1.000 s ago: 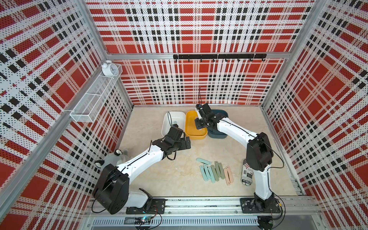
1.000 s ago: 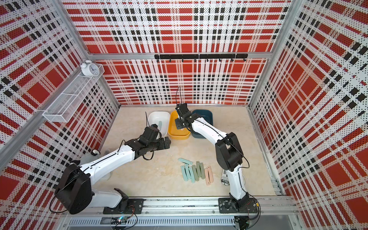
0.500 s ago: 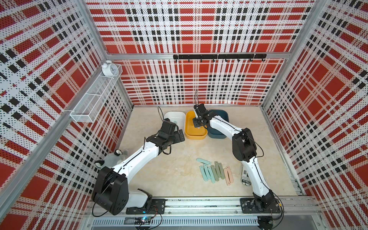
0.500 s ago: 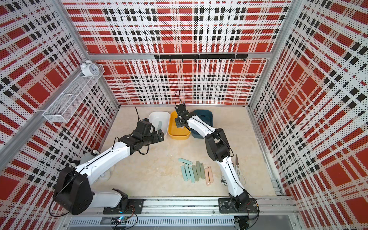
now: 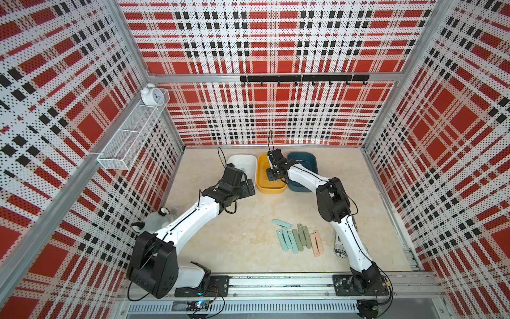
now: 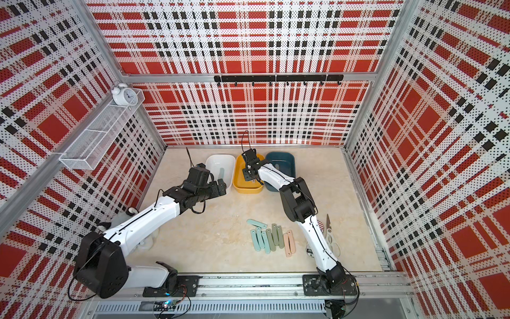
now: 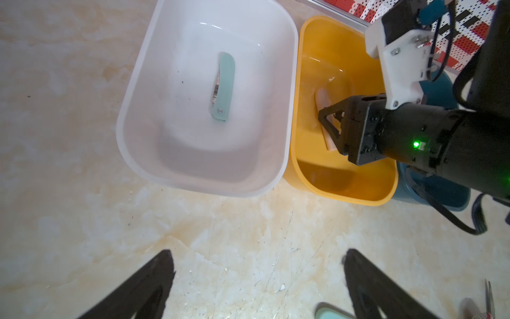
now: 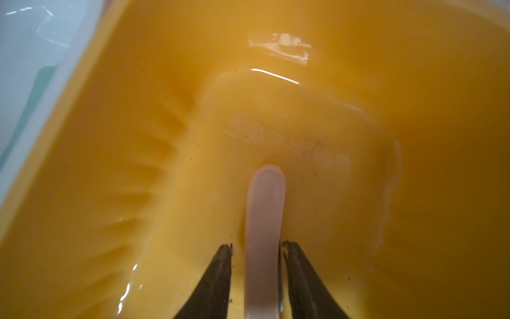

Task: Place the fruit knives into the storage box by color
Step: Place the fruit knife in the storage box, then pick up the fruit knife from the center of the board.

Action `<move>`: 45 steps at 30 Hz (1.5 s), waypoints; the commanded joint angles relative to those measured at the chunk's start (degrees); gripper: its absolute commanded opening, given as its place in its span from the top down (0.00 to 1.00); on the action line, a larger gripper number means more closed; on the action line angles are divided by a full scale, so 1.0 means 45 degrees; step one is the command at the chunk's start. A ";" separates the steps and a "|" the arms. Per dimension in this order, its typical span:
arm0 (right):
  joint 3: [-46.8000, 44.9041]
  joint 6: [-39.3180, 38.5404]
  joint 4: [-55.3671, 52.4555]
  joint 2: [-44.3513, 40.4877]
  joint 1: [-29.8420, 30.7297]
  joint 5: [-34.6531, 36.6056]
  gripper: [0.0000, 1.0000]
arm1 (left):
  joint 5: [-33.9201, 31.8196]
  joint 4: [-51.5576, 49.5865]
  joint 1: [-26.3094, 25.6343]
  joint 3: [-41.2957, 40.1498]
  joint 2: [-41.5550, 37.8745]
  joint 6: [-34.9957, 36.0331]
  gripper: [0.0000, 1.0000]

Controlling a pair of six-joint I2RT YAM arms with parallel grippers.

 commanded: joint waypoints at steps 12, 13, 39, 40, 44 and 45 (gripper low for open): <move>-0.1661 0.0151 0.0448 -0.4230 -0.0016 -0.0495 0.00 | -0.2254 -0.0735 -0.2076 0.0687 0.1047 0.2473 0.02; -0.2373 0.0190 0.0593 -0.4907 -0.0007 -0.0455 0.00 | -0.2391 -0.0890 -0.2368 0.0744 0.1169 0.2794 0.01; -1.3848 0.0809 0.0893 -1.4944 -0.2444 -0.0511 0.00 | -0.0949 -0.1914 -0.7110 0.1920 0.4753 0.5236 0.02; -1.3825 0.0778 0.0908 -1.4920 -0.2449 -0.0530 0.00 | -0.1064 -0.1966 -0.7125 0.1968 0.4883 0.5190 0.02; -1.3650 0.0631 0.0798 -1.4792 -0.2458 -0.0513 0.00 | -0.1224 -0.1926 -0.7220 0.2204 0.5329 0.5143 0.02; -1.3626 0.0609 0.0804 -1.4787 -0.2470 -0.0493 0.00 | -0.1297 -0.1928 -0.7245 0.2293 0.5435 0.5137 0.02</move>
